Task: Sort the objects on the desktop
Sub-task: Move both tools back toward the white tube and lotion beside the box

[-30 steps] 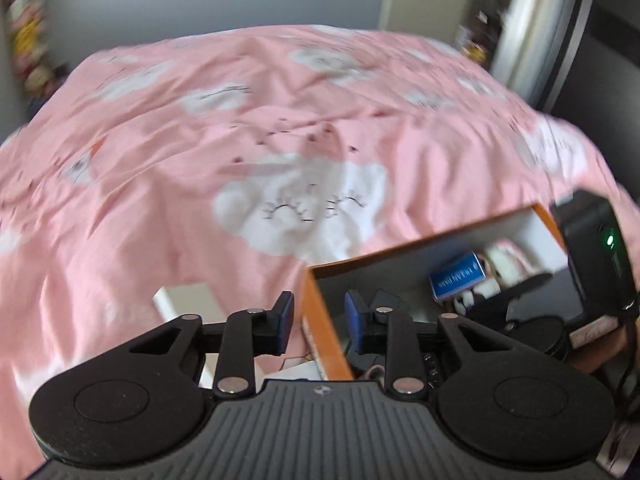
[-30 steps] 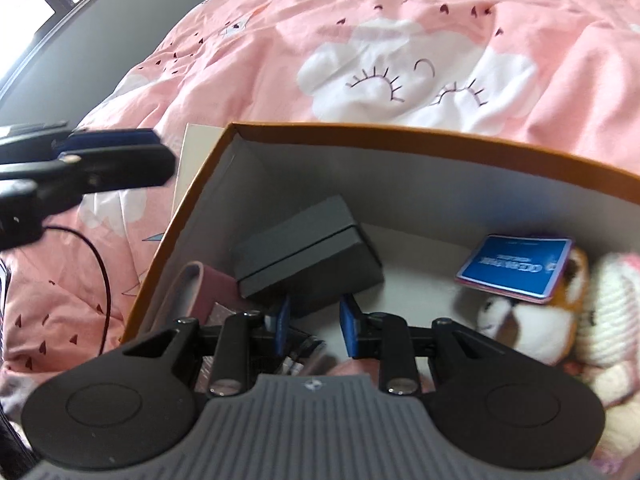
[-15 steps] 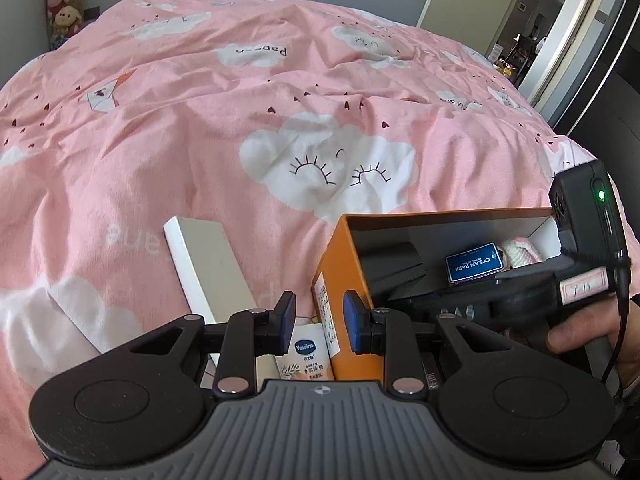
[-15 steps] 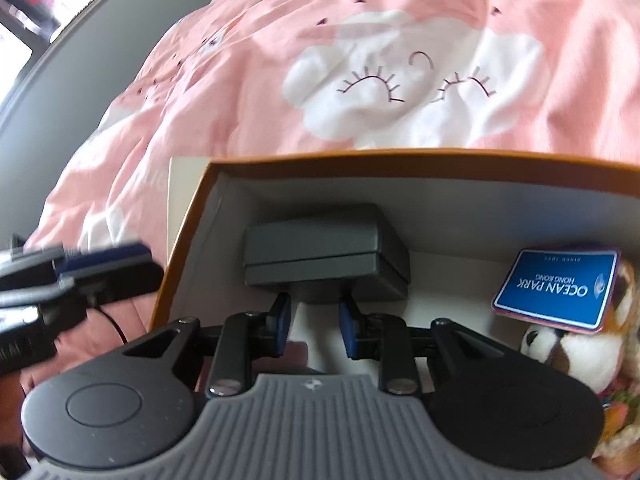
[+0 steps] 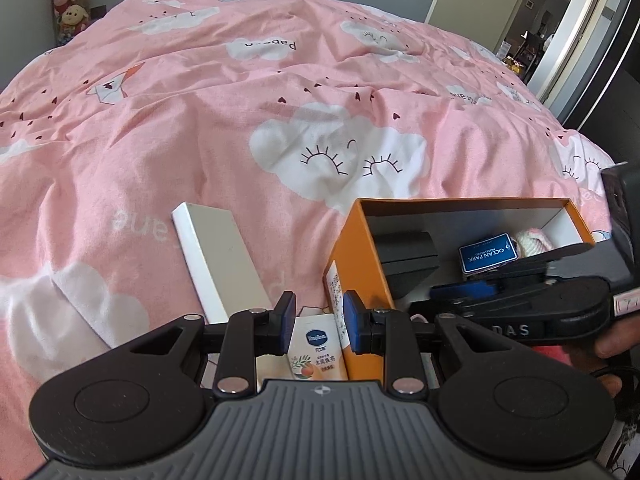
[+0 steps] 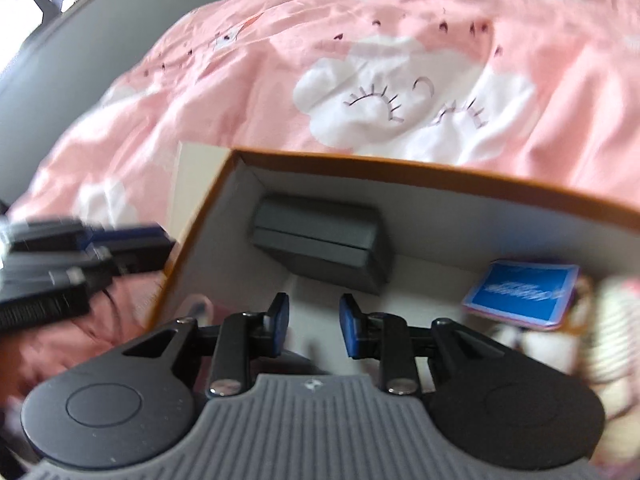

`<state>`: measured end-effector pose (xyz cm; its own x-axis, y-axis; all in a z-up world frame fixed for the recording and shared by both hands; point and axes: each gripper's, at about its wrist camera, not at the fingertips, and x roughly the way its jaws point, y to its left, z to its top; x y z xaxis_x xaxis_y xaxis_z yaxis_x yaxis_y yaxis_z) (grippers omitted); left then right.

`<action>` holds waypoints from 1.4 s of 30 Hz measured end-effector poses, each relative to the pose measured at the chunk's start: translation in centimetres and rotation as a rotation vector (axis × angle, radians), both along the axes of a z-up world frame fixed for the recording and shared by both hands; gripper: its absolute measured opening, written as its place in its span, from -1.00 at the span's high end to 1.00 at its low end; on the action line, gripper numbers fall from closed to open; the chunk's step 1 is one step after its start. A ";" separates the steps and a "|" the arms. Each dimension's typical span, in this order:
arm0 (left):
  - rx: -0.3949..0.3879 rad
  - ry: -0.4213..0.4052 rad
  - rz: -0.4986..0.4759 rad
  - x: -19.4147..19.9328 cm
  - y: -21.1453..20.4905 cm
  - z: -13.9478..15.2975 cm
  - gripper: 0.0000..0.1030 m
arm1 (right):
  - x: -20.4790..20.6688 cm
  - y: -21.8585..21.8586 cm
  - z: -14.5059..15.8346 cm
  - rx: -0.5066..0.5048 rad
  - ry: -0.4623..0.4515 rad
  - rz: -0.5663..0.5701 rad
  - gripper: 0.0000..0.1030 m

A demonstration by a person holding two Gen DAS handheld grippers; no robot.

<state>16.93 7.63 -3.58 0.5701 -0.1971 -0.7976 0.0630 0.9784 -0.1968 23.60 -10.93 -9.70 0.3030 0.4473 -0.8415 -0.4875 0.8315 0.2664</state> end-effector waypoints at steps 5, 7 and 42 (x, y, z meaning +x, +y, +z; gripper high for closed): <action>-0.003 0.001 0.028 -0.8 0.9 0.2 0.42 | 0.3 -0.6 -0.1 -0.073 -0.092 0.011 0.28; 0.001 0.003 0.047 -1.3 1.4 0.3 0.42 | 0.5 -0.5 0.0 -0.049 -0.110 0.027 0.29; 0.053 0.012 0.290 -8.2 7.0 1.0 0.42 | -7.9 14.6 3.7 -0.302 -0.218 0.463 0.07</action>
